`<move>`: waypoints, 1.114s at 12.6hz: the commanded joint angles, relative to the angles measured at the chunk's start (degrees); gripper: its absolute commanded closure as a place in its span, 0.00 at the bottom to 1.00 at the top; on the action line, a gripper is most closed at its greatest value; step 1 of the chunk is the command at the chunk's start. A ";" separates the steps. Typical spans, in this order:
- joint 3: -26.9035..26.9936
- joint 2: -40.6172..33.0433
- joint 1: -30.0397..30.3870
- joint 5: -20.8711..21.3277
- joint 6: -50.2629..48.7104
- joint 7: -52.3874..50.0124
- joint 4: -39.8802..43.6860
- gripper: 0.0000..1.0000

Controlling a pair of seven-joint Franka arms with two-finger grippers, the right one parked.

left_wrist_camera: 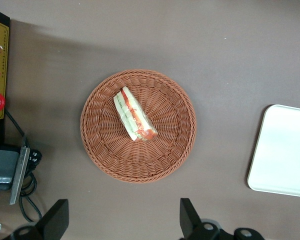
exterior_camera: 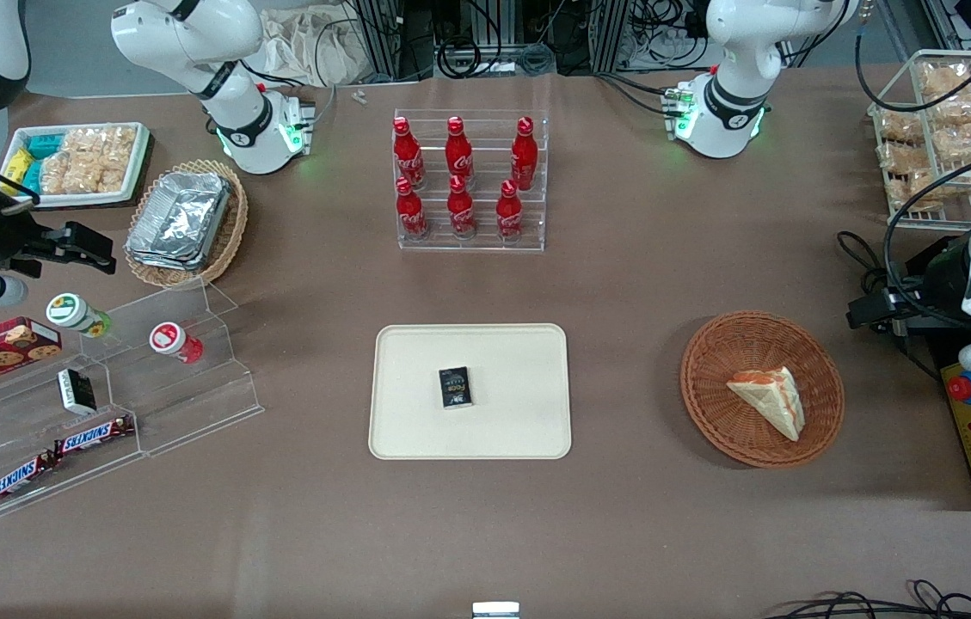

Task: Place sandwich from basket to tray
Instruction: 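Move the left gripper down over the sandwich in the wicker basket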

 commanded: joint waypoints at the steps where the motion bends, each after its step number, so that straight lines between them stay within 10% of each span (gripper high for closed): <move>1: -0.39 0.96 0.11 0.09 -1.43 -0.70 0.77 0.00; 5: -0.30 4.91 0.20 0.54 0.32 -3.26 -1.43 0.00; 9: -0.21 2.90 0.73 1.68 28.14 -23.80 -23.02 0.00; 14: -0.21 8.69 0.81 2.03 36.89 -33.59 -25.96 0.00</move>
